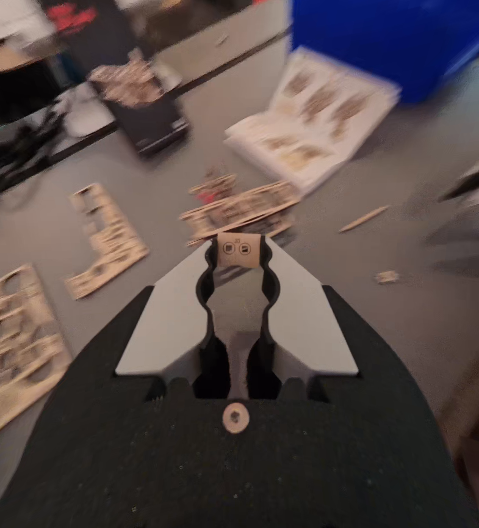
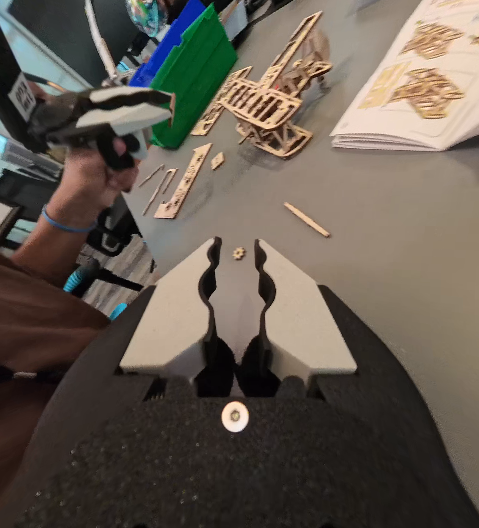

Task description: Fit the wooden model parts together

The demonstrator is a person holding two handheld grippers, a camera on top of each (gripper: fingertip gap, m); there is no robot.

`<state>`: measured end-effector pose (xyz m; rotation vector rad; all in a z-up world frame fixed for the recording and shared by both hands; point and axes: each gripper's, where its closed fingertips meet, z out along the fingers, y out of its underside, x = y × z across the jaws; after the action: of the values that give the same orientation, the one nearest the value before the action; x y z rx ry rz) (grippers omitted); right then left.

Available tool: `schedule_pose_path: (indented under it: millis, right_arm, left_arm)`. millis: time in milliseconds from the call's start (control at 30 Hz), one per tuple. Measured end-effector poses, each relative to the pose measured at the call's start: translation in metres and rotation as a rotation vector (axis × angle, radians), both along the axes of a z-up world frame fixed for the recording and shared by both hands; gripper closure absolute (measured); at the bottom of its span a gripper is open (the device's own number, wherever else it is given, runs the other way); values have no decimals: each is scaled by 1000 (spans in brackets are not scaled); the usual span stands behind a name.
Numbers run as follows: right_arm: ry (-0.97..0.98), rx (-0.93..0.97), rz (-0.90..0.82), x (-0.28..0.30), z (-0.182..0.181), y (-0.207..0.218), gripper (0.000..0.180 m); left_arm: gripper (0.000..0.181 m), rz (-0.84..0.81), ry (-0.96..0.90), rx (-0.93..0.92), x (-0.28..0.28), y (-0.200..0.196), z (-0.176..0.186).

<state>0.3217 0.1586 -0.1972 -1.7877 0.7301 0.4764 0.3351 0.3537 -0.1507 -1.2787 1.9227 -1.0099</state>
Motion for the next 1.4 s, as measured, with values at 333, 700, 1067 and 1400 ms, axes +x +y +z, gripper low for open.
schedule_pose_path:
  millis: [333, 700, 1067, 1400]
  right_arm:
    - [210, 228, 127, -32, 22, 24, 158]
    - [216, 203, 38, -7, 8, 15, 155]
    - [172, 113, 32, -4, -5, 10, 178]
    - [217, 103, 290, -33, -2, 3, 178]
  left_arm:
    - [154, -274, -88, -280, -24, -169, -19]
    - [154, -307, -88, -148, -17, -178, -40]
    - [154, -333, -32, -177, -18, -189, -53]
    - [160, -481, 332, -682, -38, -185, -55]
